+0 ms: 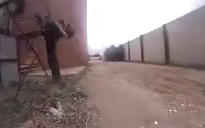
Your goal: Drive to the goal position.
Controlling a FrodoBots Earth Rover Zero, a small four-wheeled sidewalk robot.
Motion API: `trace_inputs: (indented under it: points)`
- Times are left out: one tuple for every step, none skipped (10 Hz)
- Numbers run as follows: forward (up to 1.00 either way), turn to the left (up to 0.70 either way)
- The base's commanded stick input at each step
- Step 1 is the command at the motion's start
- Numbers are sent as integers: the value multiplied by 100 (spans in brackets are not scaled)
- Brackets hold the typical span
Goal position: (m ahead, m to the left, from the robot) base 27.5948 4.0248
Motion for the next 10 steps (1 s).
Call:
trace_inputs:
  points:
    - [100,0]
    - [100,0]
    - [100,0]
    - [100,0]
    - [100,0]
    - [100,0]
    - [100,0]
    - [100,0]
    - [100,0]
    - [100,0]
